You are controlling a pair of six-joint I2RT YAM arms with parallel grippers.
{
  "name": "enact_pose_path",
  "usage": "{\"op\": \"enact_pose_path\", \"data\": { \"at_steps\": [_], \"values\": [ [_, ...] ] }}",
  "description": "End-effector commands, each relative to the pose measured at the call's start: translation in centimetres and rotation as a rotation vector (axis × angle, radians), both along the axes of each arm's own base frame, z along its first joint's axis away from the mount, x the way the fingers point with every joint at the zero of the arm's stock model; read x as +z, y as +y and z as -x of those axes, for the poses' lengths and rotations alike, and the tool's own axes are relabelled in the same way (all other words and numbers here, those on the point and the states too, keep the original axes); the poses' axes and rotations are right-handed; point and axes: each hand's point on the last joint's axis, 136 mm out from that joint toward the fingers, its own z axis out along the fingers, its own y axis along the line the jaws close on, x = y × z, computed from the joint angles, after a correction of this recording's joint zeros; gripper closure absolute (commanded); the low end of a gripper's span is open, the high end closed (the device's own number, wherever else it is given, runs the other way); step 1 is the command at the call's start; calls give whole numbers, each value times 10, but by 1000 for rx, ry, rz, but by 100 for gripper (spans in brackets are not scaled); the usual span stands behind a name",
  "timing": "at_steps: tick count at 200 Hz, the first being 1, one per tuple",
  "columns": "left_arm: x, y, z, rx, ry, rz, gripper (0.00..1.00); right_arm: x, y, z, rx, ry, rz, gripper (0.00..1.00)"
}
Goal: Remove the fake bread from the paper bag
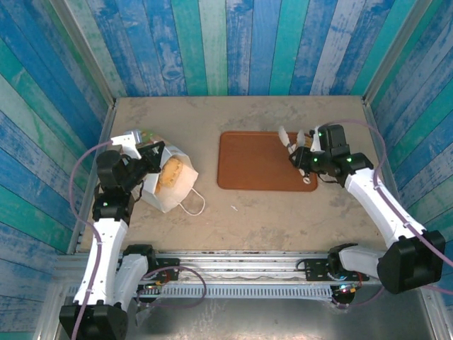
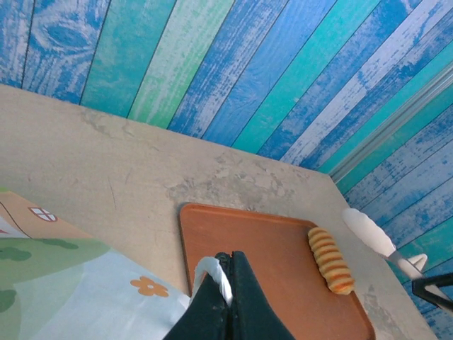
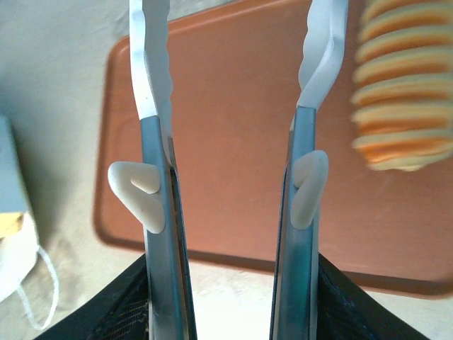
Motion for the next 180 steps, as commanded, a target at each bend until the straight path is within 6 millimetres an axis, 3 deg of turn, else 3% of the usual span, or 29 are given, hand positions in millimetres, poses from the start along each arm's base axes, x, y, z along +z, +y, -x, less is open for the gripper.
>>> {"op": "enact_pose_path", "data": {
  "at_steps": [1, 44, 93, 180],
  "values": [
    [8, 9, 1, 47, -54, -35, 100, 19, 42, 7, 166, -69, -133, 49],
    [5, 10, -1, 55, -45, -39, 100, 1, 95, 44, 319, -33, -143, 49],
    [4, 11, -3, 55, -38, -38, 100, -5, 157, 98, 489, -34, -176, 50],
    [-4, 10, -5, 45, -14, -48, 100, -2, 237, 151, 739, -22, -196, 50]
  ]
}}
